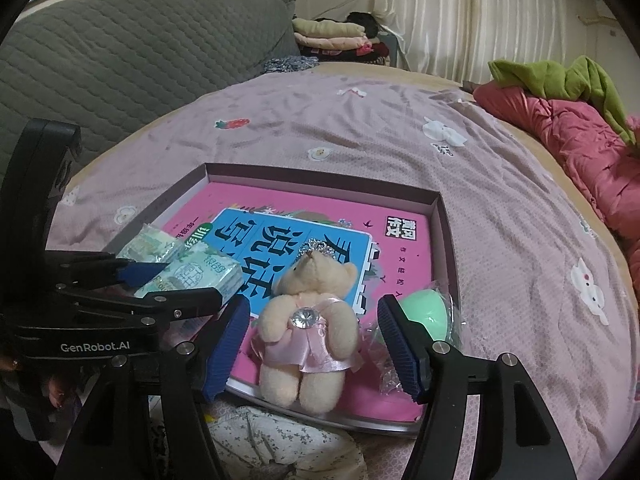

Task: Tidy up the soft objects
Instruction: 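Lower the Flower tissue pack with the left gripper while the right lowers the teddy bear into the tray, then open both grippers and move them back toward the remaining soft items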

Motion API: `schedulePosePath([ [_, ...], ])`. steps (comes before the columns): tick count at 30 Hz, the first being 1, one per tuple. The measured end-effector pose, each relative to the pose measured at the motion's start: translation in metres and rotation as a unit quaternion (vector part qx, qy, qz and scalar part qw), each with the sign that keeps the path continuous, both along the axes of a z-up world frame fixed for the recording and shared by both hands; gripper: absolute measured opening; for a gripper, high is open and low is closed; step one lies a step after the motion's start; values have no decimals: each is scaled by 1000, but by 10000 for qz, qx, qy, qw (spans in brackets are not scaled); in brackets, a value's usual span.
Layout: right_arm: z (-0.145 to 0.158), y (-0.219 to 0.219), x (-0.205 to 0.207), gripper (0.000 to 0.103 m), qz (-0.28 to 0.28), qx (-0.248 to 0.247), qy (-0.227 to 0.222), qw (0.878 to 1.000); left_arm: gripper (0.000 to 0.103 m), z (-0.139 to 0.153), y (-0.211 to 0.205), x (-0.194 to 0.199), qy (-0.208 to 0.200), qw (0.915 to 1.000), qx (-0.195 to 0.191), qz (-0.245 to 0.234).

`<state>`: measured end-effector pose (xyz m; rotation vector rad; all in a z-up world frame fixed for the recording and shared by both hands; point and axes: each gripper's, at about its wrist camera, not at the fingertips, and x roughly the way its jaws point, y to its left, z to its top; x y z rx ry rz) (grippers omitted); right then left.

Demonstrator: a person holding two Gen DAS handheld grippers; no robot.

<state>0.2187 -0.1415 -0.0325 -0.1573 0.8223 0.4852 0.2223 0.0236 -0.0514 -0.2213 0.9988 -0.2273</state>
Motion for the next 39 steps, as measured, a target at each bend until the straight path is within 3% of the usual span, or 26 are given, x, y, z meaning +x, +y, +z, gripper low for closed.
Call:
schedulePosePath([
  [7, 1, -3, 1, 69, -22, -1, -50, 10000, 55, 8, 7, -1, -118, 9996, -233, 109],
  [15, 5, -6, -2, 73, -40, 32, -158, 9999, 56, 19, 16, -3, -232, 9993, -166, 227],
  [25, 8, -11, 0, 73, -143, 68, -229, 9996, 56, 34, 38, -13, -515, 9967, 261, 567],
  [39, 15, -14, -5, 73, -117, 147, -379, 9991, 56, 38, 53, -27, -603, 9932, 492, 863],
])
